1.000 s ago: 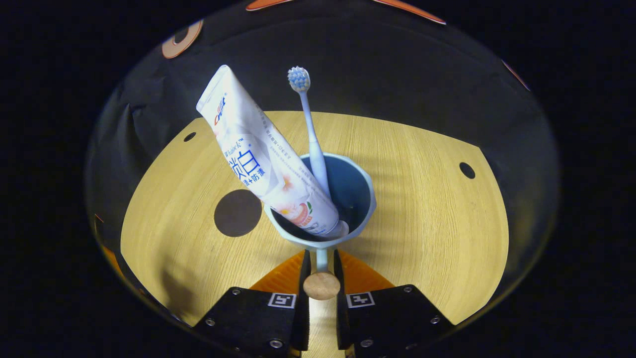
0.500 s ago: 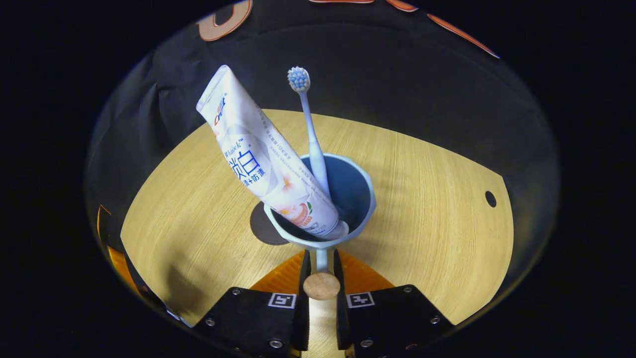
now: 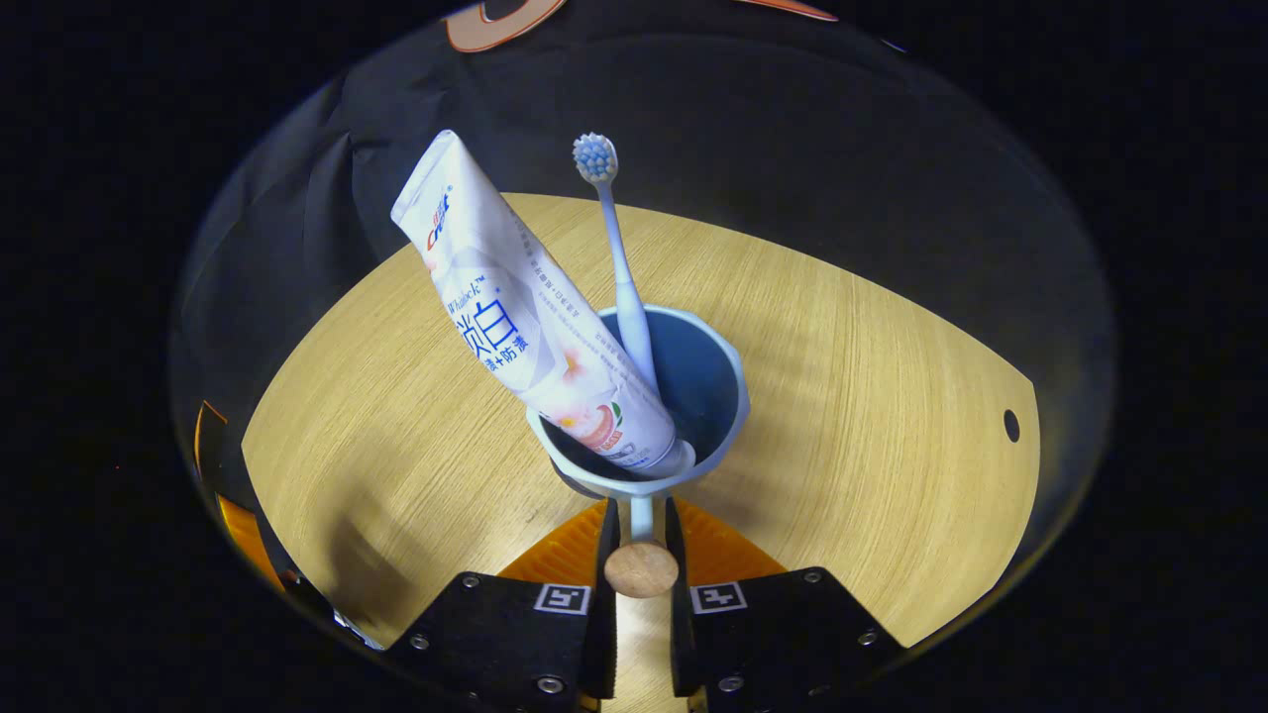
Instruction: Put the toothbrush and toothpaste on the desktop into the cup, then pick up the cup and place it on the coaster on the desktop.
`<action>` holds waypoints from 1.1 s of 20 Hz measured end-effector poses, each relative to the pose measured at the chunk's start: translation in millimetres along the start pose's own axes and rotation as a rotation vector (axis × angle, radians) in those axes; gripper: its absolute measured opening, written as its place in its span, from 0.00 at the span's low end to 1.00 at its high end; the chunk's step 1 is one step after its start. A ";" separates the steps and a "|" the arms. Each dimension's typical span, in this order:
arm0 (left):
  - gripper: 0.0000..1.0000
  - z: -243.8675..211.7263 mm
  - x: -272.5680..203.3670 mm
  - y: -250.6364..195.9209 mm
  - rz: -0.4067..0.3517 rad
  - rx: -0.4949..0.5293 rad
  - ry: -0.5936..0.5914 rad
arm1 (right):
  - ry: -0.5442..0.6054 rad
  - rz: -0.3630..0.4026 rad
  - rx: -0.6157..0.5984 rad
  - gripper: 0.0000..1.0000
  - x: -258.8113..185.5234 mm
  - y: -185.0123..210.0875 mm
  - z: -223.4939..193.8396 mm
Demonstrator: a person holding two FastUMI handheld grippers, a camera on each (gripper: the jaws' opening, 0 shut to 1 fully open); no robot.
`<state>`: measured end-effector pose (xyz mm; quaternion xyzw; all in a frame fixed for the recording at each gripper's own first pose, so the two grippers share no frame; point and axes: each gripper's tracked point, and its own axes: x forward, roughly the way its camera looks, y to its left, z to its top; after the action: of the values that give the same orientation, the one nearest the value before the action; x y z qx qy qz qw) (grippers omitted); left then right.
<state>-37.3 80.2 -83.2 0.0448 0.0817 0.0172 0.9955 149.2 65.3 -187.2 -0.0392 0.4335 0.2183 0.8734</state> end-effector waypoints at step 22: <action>0.99 -34.8 20.5 0.3 0.028 -0.012 0.115 | -0.193 0.047 -0.002 0.48 -48.8 -14.2 19.6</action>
<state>-22.8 84.4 -120.7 0.0391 0.1381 0.0341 0.9891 143.8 40.6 -138.9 -0.0086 0.3481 0.2420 0.9056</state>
